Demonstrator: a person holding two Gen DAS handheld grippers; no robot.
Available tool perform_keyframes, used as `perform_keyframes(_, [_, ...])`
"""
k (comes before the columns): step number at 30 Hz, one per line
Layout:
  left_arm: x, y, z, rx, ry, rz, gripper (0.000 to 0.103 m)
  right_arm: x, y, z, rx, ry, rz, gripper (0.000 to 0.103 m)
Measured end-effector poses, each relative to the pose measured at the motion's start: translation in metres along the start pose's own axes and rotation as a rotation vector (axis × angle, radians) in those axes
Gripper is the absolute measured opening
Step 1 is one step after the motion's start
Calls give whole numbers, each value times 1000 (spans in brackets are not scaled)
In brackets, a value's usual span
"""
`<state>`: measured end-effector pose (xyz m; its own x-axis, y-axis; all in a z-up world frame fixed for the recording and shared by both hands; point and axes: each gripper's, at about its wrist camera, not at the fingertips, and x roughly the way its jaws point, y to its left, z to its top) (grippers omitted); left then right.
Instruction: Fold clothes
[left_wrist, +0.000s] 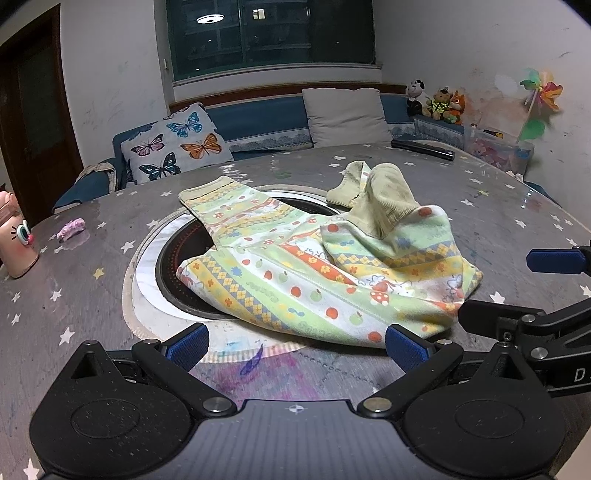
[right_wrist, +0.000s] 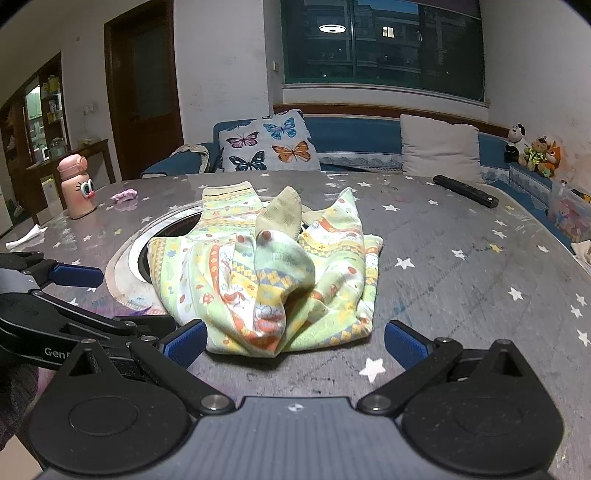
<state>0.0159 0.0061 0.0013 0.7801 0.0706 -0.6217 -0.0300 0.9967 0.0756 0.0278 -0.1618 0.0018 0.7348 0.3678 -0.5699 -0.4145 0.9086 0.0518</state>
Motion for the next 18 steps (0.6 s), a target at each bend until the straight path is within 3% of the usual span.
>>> perform_keyframes(18, [22, 16, 24, -9, 5, 40, 103, 20, -10, 29, 16, -8, 32, 101])
